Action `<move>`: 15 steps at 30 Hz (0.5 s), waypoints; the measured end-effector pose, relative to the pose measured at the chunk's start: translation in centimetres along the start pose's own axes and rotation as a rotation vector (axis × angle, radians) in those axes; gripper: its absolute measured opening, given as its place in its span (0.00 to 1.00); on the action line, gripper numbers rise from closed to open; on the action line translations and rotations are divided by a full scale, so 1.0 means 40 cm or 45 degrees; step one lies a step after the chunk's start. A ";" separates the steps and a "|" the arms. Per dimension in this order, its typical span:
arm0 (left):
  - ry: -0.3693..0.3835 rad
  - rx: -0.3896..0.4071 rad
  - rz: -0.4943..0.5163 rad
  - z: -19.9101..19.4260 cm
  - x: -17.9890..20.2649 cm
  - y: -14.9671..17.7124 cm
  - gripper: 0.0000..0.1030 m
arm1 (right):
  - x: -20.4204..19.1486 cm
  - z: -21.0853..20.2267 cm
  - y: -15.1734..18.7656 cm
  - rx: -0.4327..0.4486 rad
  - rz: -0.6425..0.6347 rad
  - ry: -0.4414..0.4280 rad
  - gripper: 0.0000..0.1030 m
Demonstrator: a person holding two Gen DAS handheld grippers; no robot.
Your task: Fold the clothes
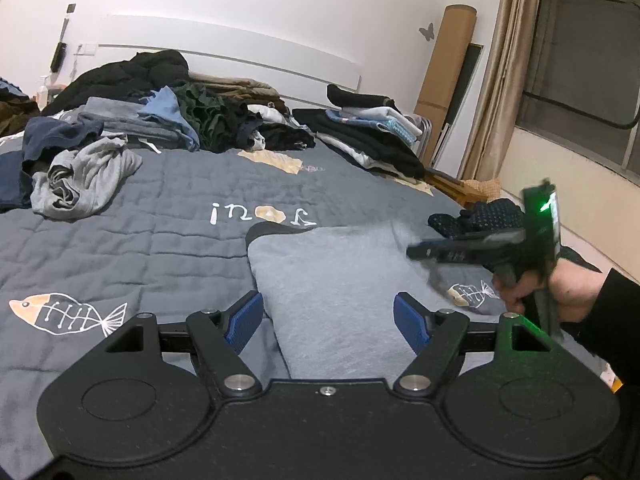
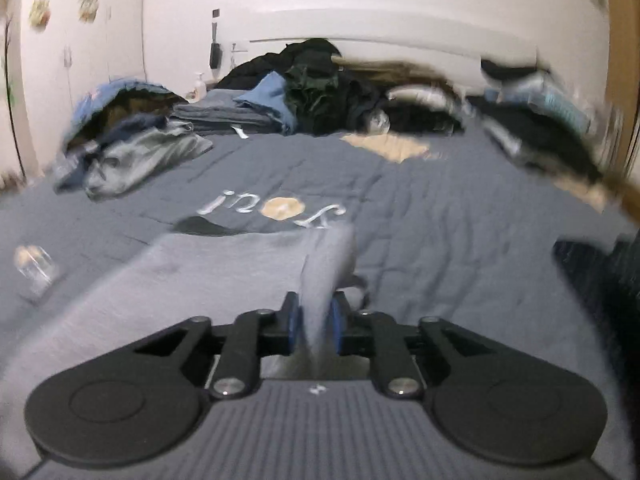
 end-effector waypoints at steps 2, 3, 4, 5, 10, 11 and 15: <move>-0.005 -0.003 0.007 0.002 0.000 0.003 0.69 | 0.018 0.016 0.032 -0.095 0.042 0.008 0.36; -0.009 -0.003 0.004 0.001 -0.002 0.003 0.69 | 0.025 0.004 0.033 -0.101 0.080 -0.008 0.36; -0.007 -0.001 -0.004 0.001 -0.003 0.001 0.69 | 0.033 -0.011 0.031 -0.100 0.120 -0.028 0.36; -0.005 0.002 -0.012 0.001 -0.004 0.000 0.69 | 0.037 -0.031 0.024 -0.081 0.163 -0.045 0.37; 0.011 -0.005 -0.030 0.002 -0.002 -0.001 0.69 | 0.033 -0.166 0.025 -0.035 0.399 -0.164 0.49; 0.014 -0.009 -0.027 0.003 0.000 0.000 0.69 | 0.022 -0.189 0.036 -0.029 0.427 -0.181 0.50; 0.055 -0.068 0.016 0.015 0.025 0.024 0.69 | -0.018 -0.251 0.110 -0.061 0.484 -0.169 0.51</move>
Point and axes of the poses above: each gripper's, at about its wrist camera, not at the fingertips, and z roughly the way its jaws point, x to its right, y to its underside, the point moved 6 cm from there along z, roughly the way its jaws point, and after that the axes turned 2 degrees about x, right-handed, at the moved point
